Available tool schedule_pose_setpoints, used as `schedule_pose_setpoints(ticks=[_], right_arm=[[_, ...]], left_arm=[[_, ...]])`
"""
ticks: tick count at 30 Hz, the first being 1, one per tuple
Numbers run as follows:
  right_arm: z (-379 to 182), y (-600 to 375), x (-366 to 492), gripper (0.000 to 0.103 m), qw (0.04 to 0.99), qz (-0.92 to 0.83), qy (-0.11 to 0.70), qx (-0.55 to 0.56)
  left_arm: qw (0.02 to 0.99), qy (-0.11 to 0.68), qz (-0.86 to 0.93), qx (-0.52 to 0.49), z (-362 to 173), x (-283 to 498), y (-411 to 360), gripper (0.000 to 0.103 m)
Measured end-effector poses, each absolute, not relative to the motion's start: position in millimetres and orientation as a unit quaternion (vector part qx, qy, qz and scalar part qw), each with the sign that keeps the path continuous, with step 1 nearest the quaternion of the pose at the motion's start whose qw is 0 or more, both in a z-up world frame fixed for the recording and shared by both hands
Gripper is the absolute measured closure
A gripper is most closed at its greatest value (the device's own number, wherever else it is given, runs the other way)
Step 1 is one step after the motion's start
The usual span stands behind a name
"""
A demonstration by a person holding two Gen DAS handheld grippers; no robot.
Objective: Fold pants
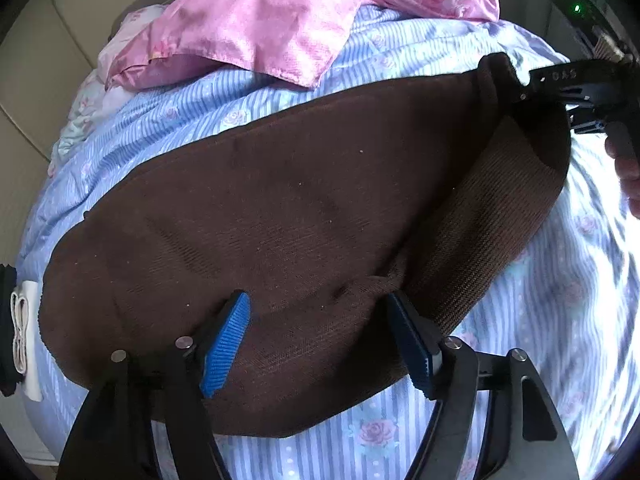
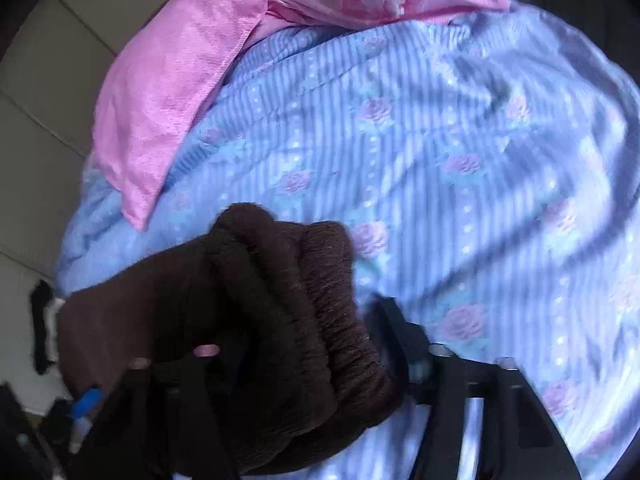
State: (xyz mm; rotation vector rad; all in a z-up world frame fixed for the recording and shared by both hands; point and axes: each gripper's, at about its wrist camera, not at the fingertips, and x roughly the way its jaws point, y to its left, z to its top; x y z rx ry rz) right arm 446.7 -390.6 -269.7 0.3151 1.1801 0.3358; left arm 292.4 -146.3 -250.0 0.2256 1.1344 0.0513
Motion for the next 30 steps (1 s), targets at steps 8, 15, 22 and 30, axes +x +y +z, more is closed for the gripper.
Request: schedule_pose_setpoints(ticks=[8, 15, 22, 30], right_arm=[[-236, -404, 414, 0.059, 0.836, 0.164, 0.511, 0.115], [-258, -419, 415, 0.058, 0.819, 0.153, 0.53, 0.157], [-241, -429, 414, 0.036, 0.815, 0.157, 0.529, 0.177], [-259, -412, 446, 0.017, 0.791, 0.172, 0.562, 0.166]], left_arm=[[0.858, 0.51, 0.009, 0.061, -202, 296, -147, 0.034], [0.866, 0.498, -0.001, 0.048, -200, 323, -159, 0.035], [0.839, 0.54, -0.03, 0.051, -236, 334, -182, 0.046], [0.837, 0.546, -0.019, 0.028, -245, 335, -182, 0.046]])
